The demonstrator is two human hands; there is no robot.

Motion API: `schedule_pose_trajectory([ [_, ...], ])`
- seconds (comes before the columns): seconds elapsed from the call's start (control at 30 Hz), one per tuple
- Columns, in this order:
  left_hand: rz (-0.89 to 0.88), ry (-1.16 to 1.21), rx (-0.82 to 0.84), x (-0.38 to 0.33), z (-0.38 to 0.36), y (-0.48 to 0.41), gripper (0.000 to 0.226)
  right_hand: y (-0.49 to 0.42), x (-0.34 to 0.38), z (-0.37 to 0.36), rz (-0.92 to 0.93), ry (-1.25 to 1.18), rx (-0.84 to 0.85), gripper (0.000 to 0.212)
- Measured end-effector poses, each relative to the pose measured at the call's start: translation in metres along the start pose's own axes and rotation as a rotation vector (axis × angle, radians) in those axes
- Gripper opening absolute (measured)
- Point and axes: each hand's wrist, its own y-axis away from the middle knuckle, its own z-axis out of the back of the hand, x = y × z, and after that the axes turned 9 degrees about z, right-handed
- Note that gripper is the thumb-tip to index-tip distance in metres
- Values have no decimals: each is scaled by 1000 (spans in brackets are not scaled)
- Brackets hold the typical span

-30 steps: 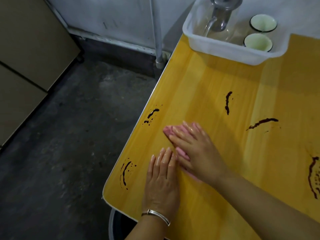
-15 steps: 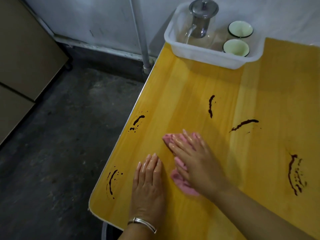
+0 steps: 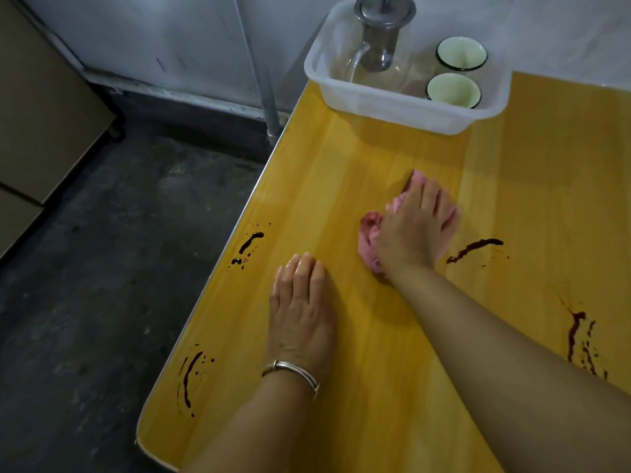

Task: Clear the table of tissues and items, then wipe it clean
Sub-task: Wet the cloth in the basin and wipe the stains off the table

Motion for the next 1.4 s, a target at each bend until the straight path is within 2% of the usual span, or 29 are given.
schedule_pose_trajectory([
  [0.13, 5, -3, 9, -2, 1, 1, 43, -7, 10, -4, 320, -2, 45, 51],
  [0.23, 11, 39, 28, 0, 4, 1, 41, 39, 13, -1, 565, -5, 75, 54],
  [0.3, 8, 57, 39, -2, 7, 1, 42, 74, -2, 4, 648, -14, 143, 50],
  [0.37, 7, 71, 43, -4, 9, 0, 43, 85, -22, 8, 652, -2, 147, 48],
  [0.4, 8, 73, 39, -4, 9, 0, 42, 79, -28, 9, 598, 10, 121, 48],
  [0.5, 9, 23, 37, -5, 7, 0, 42, 29, -26, 11, 261, -30, 42, 48],
  [0.57, 14, 18, 37, -4, 7, 0, 43, -9, -12, 5, 167, -38, 49, 49],
  [0.63, 15, 36, 36, -4, 6, -1, 42, -24, 9, -1, 299, -31, 86, 50],
  [0.73, 10, 99, 48, -1, 5, -1, 43, 11, 26, -7, 593, 4, 111, 51],
  [0.9, 28, 162, 74, -3, 8, -1, 42, 80, -24, 14, 873, -42, 254, 48],
  [0.97, 27, 166, 44, -4, 9, -1, 40, 69, -34, 17, 832, -4, 210, 50],
  [1.07, 29, 121, 17, -6, 11, -1, 41, 19, -17, 12, 492, -14, 125, 56],
  [1.13, 29, 118, 7, -7, 10, -2, 40, -9, 2, 3, 372, -21, 81, 52],
  [1.2, 19, 129, 15, -4, 8, -2, 40, -5, 18, -6, 432, -12, 84, 51],
  [1.27, 19, 166, 36, 1, 6, -1, 41, 28, 22, -7, 610, -8, 112, 53],
  [1.4, 4, 179, 66, 2, 5, 1, 45, 87, -20, 11, 852, -22, 263, 49],
])
